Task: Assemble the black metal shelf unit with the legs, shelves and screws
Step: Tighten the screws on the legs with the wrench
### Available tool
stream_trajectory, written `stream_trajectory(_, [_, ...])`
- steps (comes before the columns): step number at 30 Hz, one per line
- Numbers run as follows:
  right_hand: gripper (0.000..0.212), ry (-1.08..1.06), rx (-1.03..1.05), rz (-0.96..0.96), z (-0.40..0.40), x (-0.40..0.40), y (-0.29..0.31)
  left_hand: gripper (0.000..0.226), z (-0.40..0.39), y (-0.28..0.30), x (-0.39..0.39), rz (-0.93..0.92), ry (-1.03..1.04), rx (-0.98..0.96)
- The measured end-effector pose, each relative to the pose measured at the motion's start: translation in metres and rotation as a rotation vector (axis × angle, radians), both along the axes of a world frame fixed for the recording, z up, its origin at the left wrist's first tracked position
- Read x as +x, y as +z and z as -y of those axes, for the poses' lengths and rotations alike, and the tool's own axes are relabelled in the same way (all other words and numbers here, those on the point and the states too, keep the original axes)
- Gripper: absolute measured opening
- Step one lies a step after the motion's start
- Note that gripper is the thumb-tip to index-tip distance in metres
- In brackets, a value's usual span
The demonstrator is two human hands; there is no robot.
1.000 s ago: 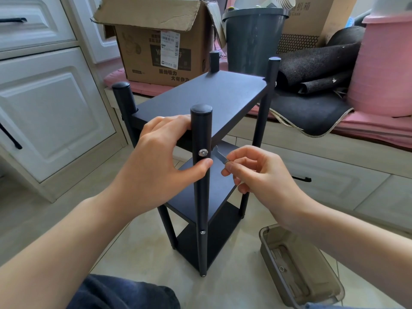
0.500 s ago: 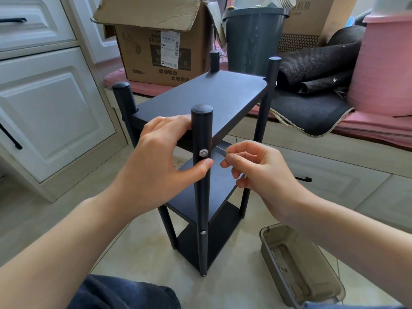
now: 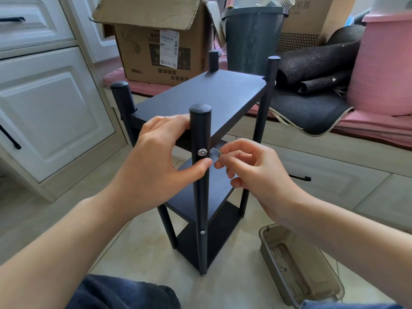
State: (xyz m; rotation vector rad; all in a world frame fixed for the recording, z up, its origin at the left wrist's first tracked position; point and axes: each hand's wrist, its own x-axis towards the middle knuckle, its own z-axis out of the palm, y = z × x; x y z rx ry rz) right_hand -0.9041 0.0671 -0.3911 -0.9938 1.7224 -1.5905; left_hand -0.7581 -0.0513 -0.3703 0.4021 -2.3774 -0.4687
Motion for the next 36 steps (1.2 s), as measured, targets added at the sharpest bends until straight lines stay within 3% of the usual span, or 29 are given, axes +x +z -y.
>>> stream_trajectory(18, [0.010, 0.031, -0.035, 0.029, 0.013, 0.007, -0.001, 0.055, 0.000, 0.001, 0.000, -0.022, -0.015, -0.012])
stream_trajectory(28, [0.006, -0.008, -0.006, 0.178, 0.002, -0.003, -0.006, 0.051, 0.002, 0.003, 0.001, -0.019, -0.036, -0.033])
stream_trajectory(36, [0.006, 0.005, -0.041, 0.150, 0.004, 0.001, -0.003, 0.051, 0.002, 0.002, 0.001, -0.008, -0.035, -0.030])
